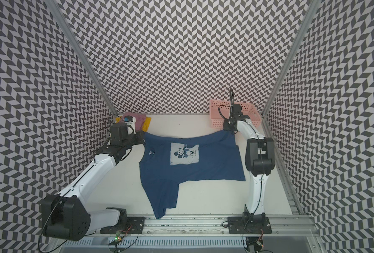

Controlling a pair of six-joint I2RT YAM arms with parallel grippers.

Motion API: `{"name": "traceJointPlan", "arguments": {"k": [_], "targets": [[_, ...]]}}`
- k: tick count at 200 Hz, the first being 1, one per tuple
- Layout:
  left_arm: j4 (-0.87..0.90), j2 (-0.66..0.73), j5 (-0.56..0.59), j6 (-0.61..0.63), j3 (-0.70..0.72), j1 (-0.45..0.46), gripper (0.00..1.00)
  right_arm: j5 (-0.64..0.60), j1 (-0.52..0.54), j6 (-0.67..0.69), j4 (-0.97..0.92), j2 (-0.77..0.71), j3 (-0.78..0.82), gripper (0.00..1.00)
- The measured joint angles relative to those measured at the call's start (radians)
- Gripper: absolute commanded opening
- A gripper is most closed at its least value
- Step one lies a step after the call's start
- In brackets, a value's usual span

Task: Fold and stack t-shirts
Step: Fold the T-shirt.

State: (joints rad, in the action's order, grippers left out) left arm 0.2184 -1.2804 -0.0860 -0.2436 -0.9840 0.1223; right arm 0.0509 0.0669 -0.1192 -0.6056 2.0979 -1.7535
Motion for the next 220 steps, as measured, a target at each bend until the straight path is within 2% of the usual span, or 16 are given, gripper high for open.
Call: {"name": "traceJointPlan", "arguments": {"k": [83,220], "targets": [[0.000,0.011,0.002,0.003,-0.015,-0.018,0.00,-0.001,0.001,-0.004,0.116,-0.093,0.131,0.00],[0.002,0.061,-0.029,-0.007,-0.015,-0.018,0.00,0.037,0.063,-0.054,0.318,-0.124,0.365,0.00]]}}
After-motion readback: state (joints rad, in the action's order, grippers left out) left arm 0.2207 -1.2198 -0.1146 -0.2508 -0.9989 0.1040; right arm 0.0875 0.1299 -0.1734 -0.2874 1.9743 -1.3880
